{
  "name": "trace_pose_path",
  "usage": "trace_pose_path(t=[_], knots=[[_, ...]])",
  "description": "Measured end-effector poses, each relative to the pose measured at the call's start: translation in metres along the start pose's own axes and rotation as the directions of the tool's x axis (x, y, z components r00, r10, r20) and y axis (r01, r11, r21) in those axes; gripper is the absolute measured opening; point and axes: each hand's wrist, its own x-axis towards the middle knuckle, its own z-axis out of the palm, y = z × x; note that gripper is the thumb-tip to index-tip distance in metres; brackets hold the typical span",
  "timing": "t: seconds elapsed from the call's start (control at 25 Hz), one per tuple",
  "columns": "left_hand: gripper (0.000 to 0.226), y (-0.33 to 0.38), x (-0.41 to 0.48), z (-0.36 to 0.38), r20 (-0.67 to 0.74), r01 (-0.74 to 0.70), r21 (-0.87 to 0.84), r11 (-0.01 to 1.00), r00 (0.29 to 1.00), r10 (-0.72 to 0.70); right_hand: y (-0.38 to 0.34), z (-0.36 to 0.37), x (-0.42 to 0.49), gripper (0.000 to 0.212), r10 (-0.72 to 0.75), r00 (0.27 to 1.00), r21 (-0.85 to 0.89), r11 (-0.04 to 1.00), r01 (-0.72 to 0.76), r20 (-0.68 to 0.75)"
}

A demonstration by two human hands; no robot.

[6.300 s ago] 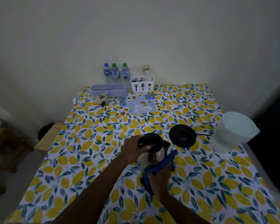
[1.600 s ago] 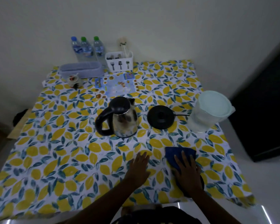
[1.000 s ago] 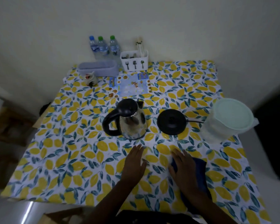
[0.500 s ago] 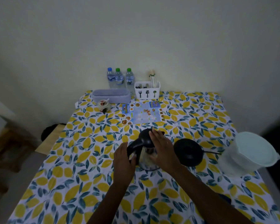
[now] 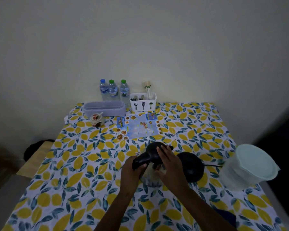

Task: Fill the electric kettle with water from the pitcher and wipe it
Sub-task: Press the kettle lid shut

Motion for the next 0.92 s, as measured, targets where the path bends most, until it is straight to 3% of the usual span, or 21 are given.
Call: trace_pose_path(t=[0.16,0.32,0.44,0.84,0.92], knots=[[0.01,0.034,0.035,0.026,0.185,-0.021,0.01,1.0,0.983,0.019,0.028,-0.035,-0.003,0.093,0.098,0.977,-0.017,0.995,-0.103,-0.188],[0.029,0.055,0.068,0.075,0.348,-0.039,0.086,0.996,0.938,0.007,0.062,-0.063,-0.006,0.086,0.223,0.943,0.127,0.972,-0.196,-0.249],[0.032,0.056,0.083,0.101,0.415,-0.032,0.101,0.994,0.91,-0.012,0.079,-0.069,-0.012,0.08,0.299,0.921,0.139,0.952,-0.271,-0.251],[0.025,0.045,0.08,0.121,0.412,-0.08,0.148,0.986,0.911,0.012,0.103,-0.057,-0.019,0.08,0.286,0.93,0.116,0.957,-0.266,-0.231],[0.035,0.045,0.076,0.123,0.403,-0.085,0.146,0.986,0.915,0.02,0.106,-0.058,-0.02,0.08,0.262,0.939,0.101,0.964,-0.245,-0.225]])
